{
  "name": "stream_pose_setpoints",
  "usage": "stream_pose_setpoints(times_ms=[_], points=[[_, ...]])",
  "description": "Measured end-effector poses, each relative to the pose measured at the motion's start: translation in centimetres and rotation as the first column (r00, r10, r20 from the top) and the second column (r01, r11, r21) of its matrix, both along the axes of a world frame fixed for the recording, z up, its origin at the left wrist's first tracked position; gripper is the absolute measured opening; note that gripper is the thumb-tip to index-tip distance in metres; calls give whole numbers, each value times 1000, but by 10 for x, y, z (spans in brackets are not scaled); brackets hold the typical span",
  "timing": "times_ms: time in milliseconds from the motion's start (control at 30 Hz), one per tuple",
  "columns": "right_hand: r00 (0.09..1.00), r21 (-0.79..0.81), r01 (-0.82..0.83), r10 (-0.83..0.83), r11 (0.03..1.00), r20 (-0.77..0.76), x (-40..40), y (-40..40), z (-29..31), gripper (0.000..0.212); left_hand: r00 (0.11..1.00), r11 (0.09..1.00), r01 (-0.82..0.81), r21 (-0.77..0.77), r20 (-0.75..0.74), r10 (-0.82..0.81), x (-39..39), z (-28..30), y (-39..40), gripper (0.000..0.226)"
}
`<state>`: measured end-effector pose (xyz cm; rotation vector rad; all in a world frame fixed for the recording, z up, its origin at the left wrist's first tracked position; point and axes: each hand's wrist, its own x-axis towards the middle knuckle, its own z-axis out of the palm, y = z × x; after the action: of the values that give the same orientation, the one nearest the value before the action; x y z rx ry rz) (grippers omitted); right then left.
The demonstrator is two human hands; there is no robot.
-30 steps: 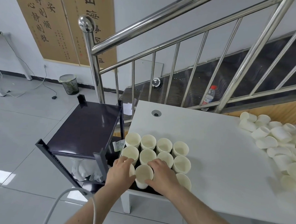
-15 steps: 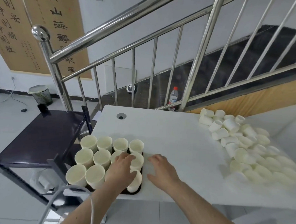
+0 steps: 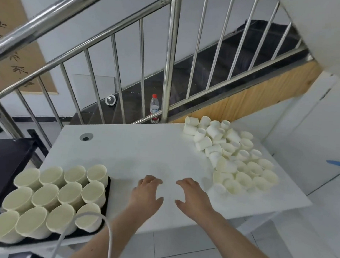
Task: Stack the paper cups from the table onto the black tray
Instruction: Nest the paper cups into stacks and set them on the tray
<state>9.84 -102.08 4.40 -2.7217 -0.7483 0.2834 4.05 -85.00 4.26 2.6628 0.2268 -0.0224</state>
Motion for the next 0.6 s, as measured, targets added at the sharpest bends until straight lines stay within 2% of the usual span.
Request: stream_pose_setpoints(times_ms=[233, 600], points=[[996, -25, 90, -90, 996, -19, 44, -42, -4, 58, 998, 998, 61, -13, -25, -61, 61, -7, -34, 50], [981, -99, 187, -190, 977, -29, 194, -75, -13, 58, 997, 993, 73, -95, -20, -75, 206, -34, -59, 50]])
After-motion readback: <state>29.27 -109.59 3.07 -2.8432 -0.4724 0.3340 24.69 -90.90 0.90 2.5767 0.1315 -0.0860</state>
